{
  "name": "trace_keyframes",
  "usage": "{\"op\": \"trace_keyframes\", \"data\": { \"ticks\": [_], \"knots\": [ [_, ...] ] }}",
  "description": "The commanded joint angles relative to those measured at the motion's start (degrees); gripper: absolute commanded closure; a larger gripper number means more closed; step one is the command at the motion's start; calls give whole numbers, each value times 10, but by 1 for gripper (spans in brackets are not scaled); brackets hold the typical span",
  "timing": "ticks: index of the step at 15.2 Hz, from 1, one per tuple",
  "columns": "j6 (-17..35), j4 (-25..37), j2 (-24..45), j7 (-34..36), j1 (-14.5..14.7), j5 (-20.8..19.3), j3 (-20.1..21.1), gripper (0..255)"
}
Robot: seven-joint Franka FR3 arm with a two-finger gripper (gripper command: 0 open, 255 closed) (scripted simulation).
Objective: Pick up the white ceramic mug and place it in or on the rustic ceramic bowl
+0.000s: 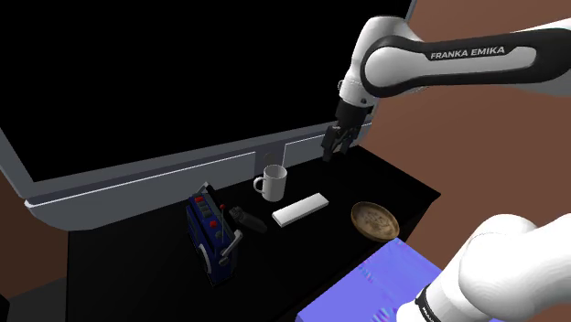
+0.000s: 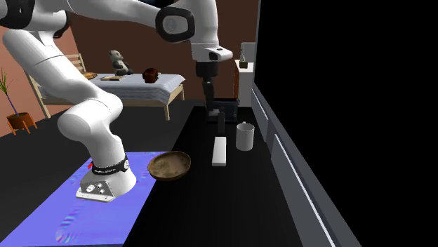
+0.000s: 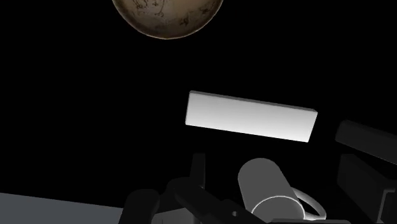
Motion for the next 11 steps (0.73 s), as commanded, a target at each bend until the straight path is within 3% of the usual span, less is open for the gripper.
{"op": "trace_keyframes", "data": {
  "ticks": [1, 11],
  "knots": [
    [48, -2, 35, -4, 2, 1, 3, 0],
    [227, 60, 233, -12, 13, -4, 20, 0]
  ]
}}
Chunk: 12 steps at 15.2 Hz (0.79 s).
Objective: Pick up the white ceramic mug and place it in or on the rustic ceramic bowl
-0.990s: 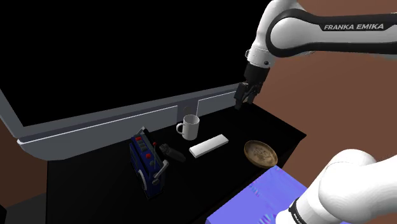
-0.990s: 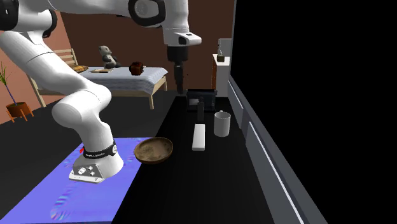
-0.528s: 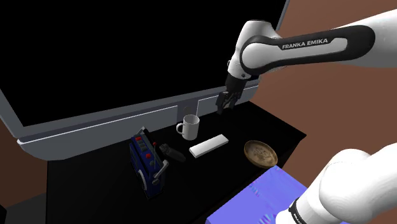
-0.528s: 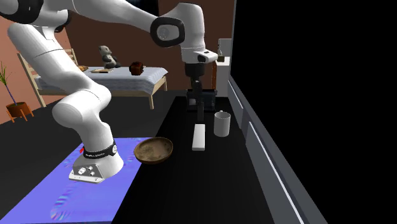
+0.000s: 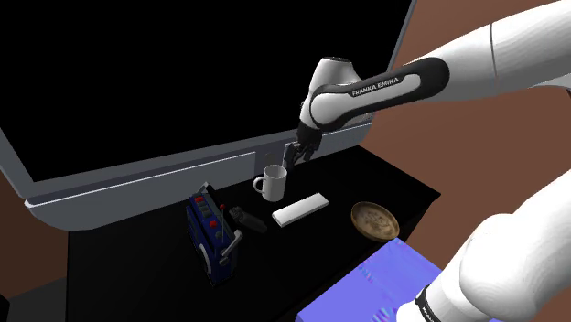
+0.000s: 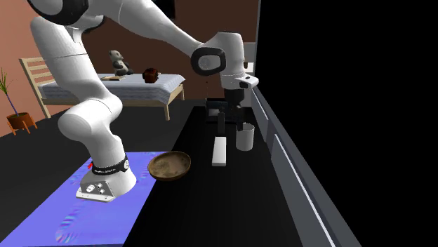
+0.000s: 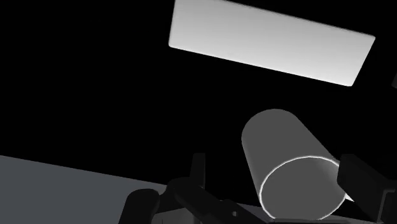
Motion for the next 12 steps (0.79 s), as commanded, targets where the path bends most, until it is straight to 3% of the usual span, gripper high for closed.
{"op": "trace_keyframes", "data": {
  "ticks": [1, 4, 12],
  "knots": [
    [25, 30, 46, 3, 3, -4, 5, 0],
    [56, 59, 95, 3, 6, -9, 8, 0],
    [110, 50, 139, 5, 7, -11, 8, 0]
  ]
}}
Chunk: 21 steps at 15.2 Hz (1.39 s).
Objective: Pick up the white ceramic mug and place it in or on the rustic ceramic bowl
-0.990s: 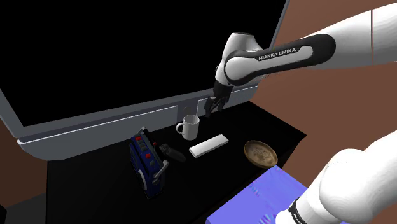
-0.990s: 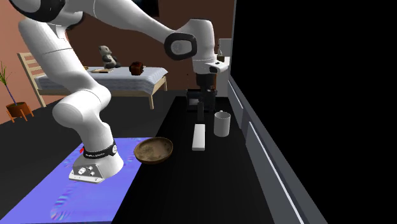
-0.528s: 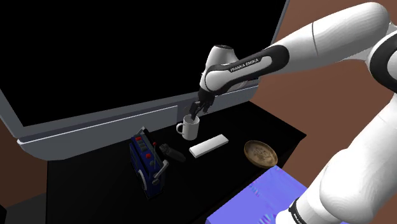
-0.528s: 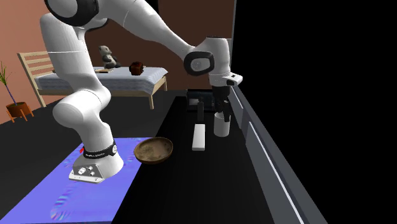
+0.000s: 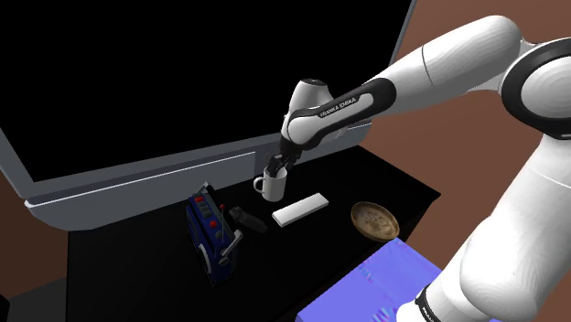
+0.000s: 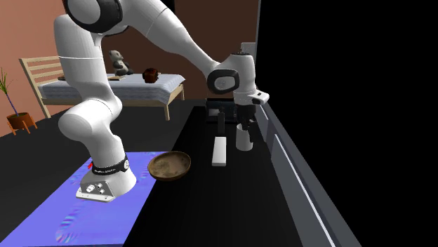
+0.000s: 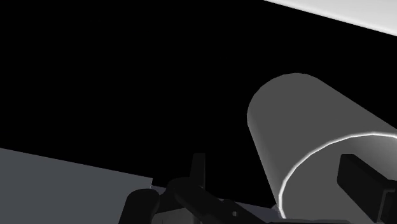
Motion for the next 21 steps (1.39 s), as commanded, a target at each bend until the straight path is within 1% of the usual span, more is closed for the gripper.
{"op": "trace_keyframes", "data": {
  "ticks": [1, 7, 8, 17, 21],
  "knots": [
    [5, 0, 5, 0, 0, 0, 0, 0],
    [5, 0, 5, 0, 0, 0, 0, 0],
    [5, 0, 5, 0, 0, 0, 0, 255],
    [5, 0, 5, 0, 0, 0, 0, 255],
    [-24, 11, -14, 1, 0, 0, 0, 255]
  ]
}}
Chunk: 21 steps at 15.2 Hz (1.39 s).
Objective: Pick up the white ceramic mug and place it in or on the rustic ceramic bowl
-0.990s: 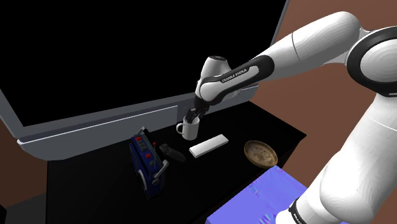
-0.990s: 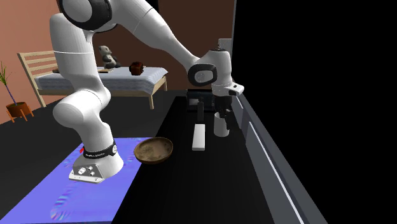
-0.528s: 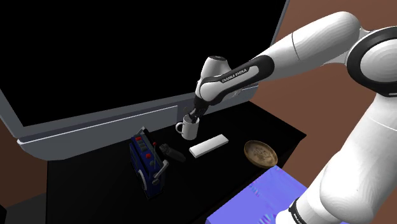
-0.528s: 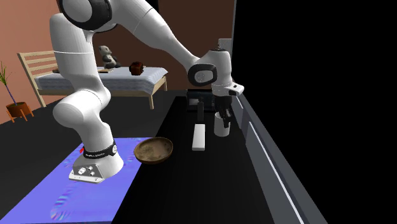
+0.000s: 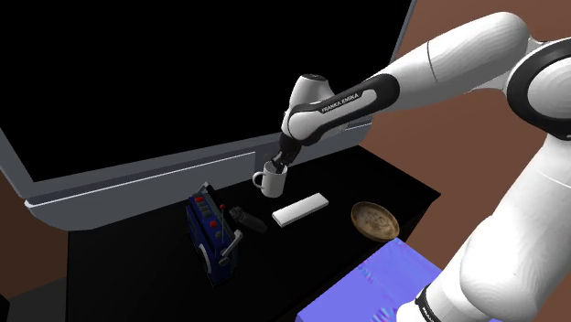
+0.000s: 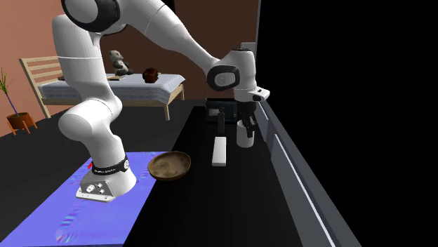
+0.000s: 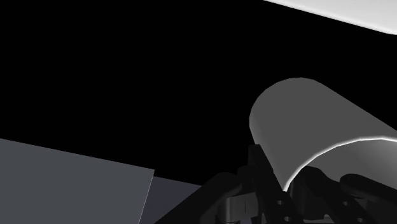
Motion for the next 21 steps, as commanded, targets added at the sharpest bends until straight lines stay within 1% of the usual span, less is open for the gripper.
{"op": "trace_keyframes", "data": {
  "ticks": [1, 19, 21],
  "knots": [
    [-14, 6, -8, 0, 0, 0, 0, 255],
    [-150, 82, -67, 3, -2, 1, -1, 255],
    [-147, 36, -110, -11, -6, 6, -8, 255]
  ]
}}
